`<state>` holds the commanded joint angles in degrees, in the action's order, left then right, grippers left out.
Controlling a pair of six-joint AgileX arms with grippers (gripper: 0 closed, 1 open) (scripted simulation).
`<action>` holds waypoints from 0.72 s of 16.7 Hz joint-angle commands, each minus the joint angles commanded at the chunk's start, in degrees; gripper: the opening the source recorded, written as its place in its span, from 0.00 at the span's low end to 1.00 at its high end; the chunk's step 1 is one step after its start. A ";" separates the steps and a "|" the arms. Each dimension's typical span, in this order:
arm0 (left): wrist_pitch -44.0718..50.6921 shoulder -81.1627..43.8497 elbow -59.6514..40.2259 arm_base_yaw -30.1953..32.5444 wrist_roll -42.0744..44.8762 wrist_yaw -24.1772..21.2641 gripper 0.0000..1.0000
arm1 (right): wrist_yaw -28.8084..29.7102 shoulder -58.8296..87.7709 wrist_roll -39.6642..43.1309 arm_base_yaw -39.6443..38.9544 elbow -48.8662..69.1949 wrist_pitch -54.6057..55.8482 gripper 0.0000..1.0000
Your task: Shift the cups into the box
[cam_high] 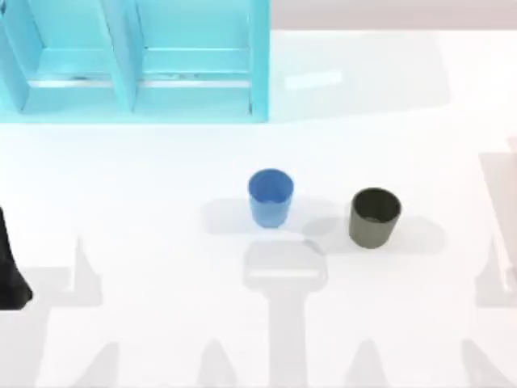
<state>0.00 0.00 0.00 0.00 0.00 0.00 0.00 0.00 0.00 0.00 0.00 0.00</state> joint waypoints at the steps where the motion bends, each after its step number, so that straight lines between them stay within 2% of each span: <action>1: 0.00 0.00 0.00 0.00 0.00 0.00 1.00 | 0.00 0.00 0.00 0.00 0.00 0.00 1.00; 6: 0.00 0.00 0.00 0.00 0.00 0.00 1.00 | 0.00 5.70 -1.21 -0.74 5.56 -3.89 1.00; 12: 0.00 0.00 0.00 0.00 0.00 0.00 1.00 | 0.11 28.72 -5.96 -4.24 26.41 -19.35 1.00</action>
<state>0.00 0.00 0.00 0.00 0.00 0.00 0.11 28.72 -5.96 -4.24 26.41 -19.35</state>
